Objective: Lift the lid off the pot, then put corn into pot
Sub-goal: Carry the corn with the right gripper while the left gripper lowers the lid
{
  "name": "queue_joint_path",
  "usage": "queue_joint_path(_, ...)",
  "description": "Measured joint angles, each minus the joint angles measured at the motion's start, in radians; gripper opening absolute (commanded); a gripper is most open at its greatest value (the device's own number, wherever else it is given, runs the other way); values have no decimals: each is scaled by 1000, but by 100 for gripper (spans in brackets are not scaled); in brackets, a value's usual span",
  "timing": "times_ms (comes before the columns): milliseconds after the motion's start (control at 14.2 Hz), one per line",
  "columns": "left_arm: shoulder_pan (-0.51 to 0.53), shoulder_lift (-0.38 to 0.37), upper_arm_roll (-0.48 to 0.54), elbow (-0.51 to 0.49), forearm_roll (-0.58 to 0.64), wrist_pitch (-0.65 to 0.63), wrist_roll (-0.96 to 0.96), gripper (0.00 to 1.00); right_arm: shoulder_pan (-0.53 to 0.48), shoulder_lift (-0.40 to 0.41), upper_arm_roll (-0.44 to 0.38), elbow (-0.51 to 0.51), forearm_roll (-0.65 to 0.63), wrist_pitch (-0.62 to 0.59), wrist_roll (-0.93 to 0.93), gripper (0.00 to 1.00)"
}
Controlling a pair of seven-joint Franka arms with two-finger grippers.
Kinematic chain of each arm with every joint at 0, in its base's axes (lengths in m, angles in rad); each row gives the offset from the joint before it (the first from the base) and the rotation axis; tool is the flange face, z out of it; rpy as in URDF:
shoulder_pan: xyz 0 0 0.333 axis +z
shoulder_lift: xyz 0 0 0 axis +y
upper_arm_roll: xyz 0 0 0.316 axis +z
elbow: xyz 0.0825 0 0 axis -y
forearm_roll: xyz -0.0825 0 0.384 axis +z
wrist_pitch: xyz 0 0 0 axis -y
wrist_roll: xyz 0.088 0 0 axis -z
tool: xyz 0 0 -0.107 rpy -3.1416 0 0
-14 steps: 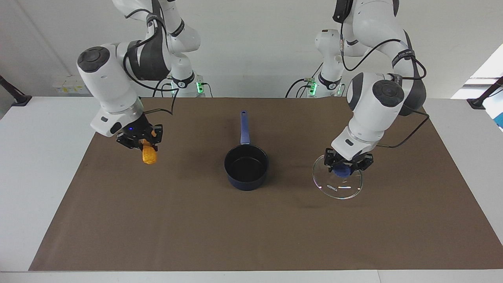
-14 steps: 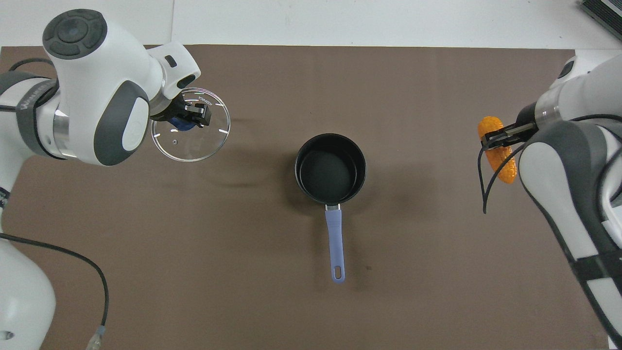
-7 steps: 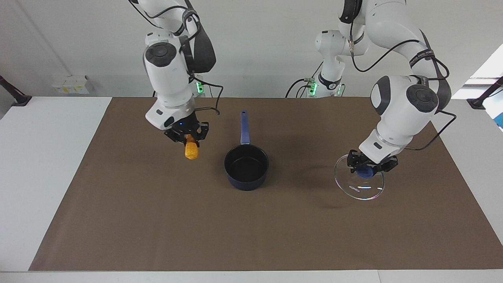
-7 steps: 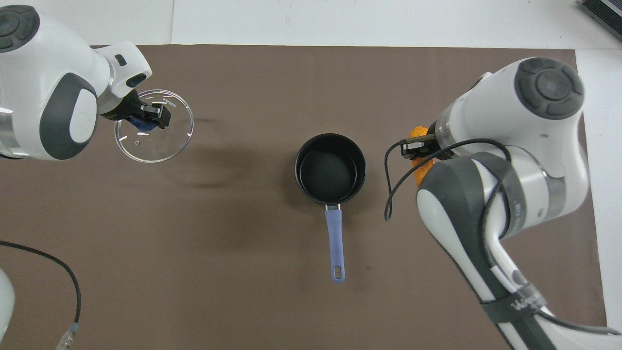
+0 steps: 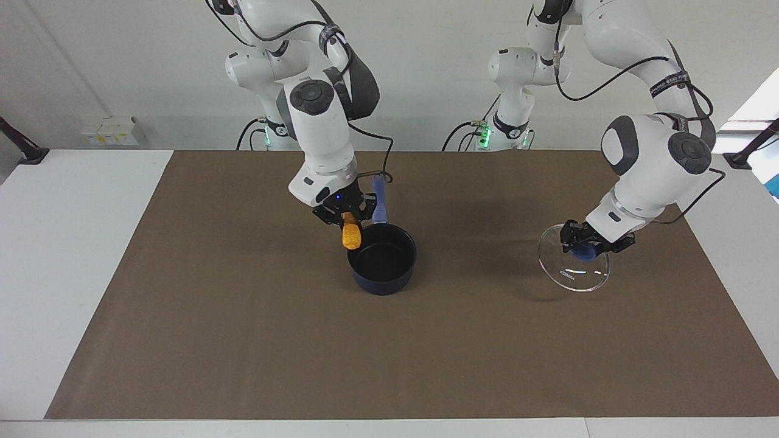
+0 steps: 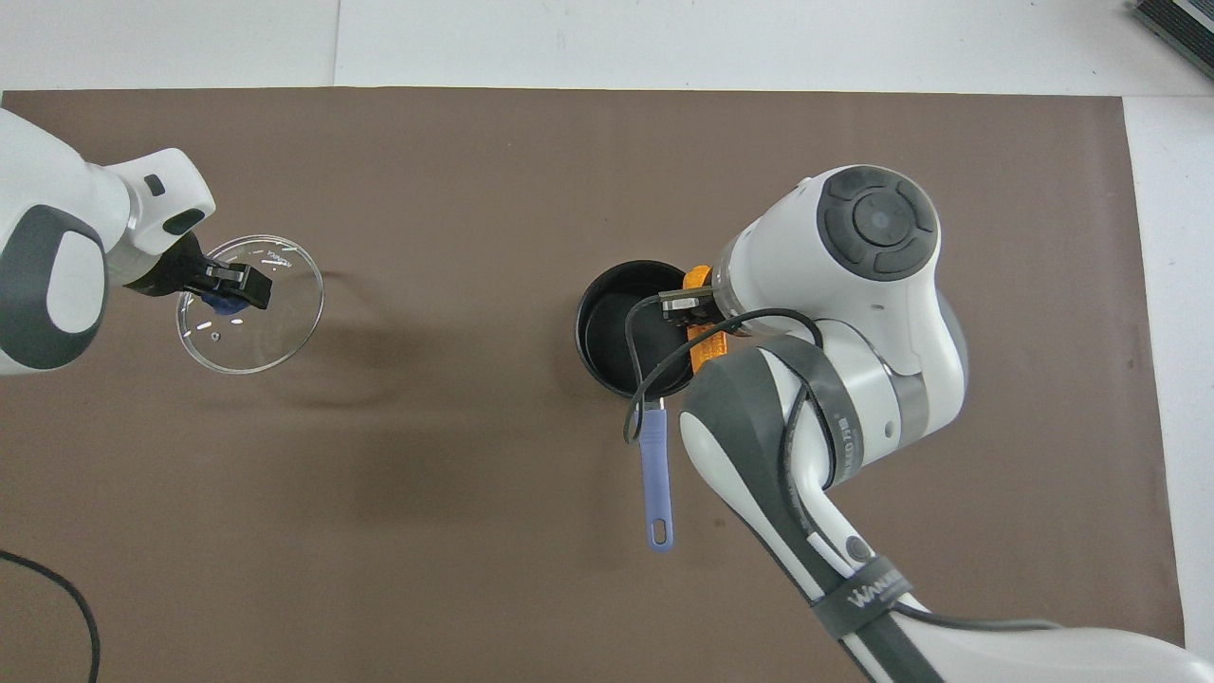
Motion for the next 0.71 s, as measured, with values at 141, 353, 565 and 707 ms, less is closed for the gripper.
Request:
queue_joint_path(141, 6, -60, -1, -150, 0, 110, 2, 0, 21, 34, 3, 0, 1, 30, 1, 0)
queue_joint_path(353, 25, -89, 0, -268, -1, 185, 16, 0, 39, 80, 6, 0, 1, 58, 1, 0)
queue_joint_path(565, 45, -84, 0, -327, -1, 269, 52, 40, 59, 140, 8, -1, 1, 121, 1, 0)
queue_joint_path(707, 63, -77, 0, -358, -2, 313, 86, 100, 65, 158, 7, 1, 1, 136, 1, 3)
